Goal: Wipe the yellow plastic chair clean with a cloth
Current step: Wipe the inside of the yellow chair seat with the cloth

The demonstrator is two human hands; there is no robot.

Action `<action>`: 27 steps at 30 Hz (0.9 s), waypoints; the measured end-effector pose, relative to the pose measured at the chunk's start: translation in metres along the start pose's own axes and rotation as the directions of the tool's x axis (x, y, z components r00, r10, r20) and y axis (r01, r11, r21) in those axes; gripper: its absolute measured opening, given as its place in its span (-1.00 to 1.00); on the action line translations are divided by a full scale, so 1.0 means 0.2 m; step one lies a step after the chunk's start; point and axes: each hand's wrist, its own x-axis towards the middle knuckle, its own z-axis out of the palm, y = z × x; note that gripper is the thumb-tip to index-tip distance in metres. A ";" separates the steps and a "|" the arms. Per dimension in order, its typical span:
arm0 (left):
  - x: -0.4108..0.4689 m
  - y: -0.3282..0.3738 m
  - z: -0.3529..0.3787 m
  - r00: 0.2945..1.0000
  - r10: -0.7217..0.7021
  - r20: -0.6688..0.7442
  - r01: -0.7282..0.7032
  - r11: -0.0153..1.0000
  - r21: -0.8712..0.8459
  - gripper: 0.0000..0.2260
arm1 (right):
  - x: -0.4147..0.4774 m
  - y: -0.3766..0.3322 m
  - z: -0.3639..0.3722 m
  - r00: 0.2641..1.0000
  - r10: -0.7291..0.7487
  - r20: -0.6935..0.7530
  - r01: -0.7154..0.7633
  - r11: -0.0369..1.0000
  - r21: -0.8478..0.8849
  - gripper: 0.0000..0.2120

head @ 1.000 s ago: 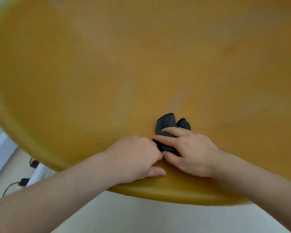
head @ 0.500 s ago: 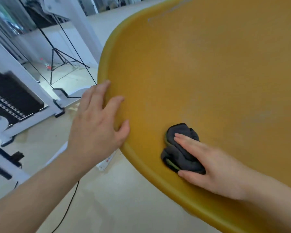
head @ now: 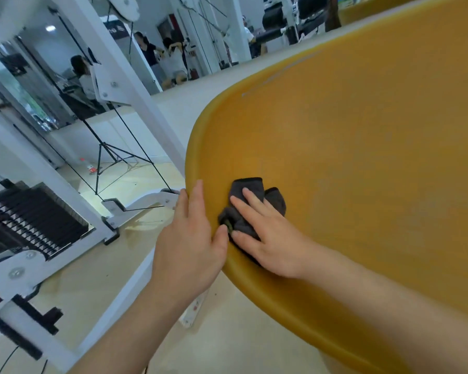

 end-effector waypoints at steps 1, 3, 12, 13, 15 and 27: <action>0.02 -0.02 -0.02 1.000 0.007 -0.027 -0.007 1.000 0.008 -0.33 | -0.10 -0.01 0.00 0.999 -0.041 0.027 0.041 0.999 0.003 -0.38; 0.11 -0.06 -0.06 0.997 -0.015 -0.070 0.016 1.000 0.004 -0.36 | -0.28 -0.04 -0.01 0.990 -0.078 0.118 0.075 0.997 0.027 -0.42; 0.21 -0.09 -0.04 0.998 -0.048 -0.029 0.044 0.989 -0.143 -0.49 | 0.23 -0.13 -0.04 0.972 -0.127 -0.199 0.123 0.992 -0.032 -0.42; 0.19 -0.10 -0.05 0.998 -0.053 -0.030 0.047 0.984 -0.169 -0.48 | 0.28 -0.13 -0.06 0.964 -0.108 -0.244 0.109 0.994 -0.010 -0.43; 0.11 -0.09 -0.09 0.998 -0.064 -0.008 0.062 0.983 -0.172 -0.44 | 0.34 -0.14 -0.08 0.936 -0.011 -0.351 0.042 0.996 0.080 -0.46; 0.24 -0.02 -0.13 0.998 0.066 0.018 -0.068 0.984 0.163 -0.41 | 0.28 -0.25 -0.03 0.919 -0.035 -0.393 0.091 0.988 0.124 -0.51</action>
